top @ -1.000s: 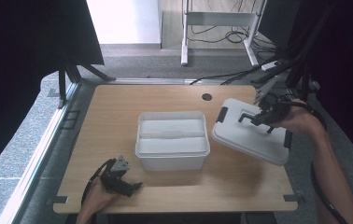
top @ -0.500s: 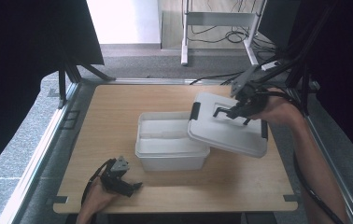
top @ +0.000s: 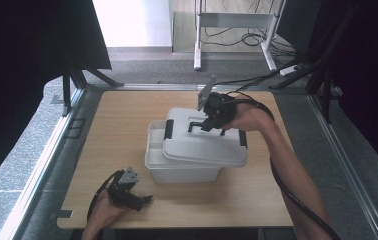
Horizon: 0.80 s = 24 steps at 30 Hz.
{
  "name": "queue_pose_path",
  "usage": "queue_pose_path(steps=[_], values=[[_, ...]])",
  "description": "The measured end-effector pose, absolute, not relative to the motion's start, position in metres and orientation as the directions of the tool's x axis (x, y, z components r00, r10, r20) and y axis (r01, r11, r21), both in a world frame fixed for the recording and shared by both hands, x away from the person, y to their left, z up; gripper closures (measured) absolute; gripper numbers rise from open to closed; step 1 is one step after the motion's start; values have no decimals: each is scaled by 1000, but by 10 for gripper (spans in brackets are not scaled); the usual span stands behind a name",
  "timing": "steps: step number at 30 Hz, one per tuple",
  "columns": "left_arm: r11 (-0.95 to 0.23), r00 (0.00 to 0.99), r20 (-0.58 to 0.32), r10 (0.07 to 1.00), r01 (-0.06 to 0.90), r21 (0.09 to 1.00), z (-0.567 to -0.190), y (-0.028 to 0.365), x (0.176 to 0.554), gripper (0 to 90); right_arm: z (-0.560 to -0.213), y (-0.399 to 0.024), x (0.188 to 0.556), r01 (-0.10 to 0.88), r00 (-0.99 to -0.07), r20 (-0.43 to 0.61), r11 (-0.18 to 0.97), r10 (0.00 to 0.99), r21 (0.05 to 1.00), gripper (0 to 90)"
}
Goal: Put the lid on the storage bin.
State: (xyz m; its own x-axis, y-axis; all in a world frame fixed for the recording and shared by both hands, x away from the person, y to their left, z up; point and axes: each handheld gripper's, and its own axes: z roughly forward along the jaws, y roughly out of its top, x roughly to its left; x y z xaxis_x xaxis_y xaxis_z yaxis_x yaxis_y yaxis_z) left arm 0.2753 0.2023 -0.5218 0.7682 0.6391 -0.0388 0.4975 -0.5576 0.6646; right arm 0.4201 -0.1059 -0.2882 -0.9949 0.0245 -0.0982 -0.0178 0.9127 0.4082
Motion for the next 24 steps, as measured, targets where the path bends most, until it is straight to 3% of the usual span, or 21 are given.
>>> queue_pose_path(steps=[12, 20, 22, 24], values=[[-557, 767, -39, 641, 499, 664, -522, 202, 275, 0, -311, -38, 423, -78, -995, -91, 924, -48, 374, 834], [-557, 767, -38, 641, 499, 664, -522, 202, 275, 0, -327, -39, 425, -50, -998, -64, 926, -28, 373, 829], [-554, 765, -40, 643, 500, 666, -522, 202, 274, 0, -330, -39, 423, -45, -998, -53, 923, -26, 381, 804], [-553, 764, -40, 644, 501, 666, -522, 202, 274, 0, -334, -39, 422, -40, -998, -61, 926, -19, 376, 699]])
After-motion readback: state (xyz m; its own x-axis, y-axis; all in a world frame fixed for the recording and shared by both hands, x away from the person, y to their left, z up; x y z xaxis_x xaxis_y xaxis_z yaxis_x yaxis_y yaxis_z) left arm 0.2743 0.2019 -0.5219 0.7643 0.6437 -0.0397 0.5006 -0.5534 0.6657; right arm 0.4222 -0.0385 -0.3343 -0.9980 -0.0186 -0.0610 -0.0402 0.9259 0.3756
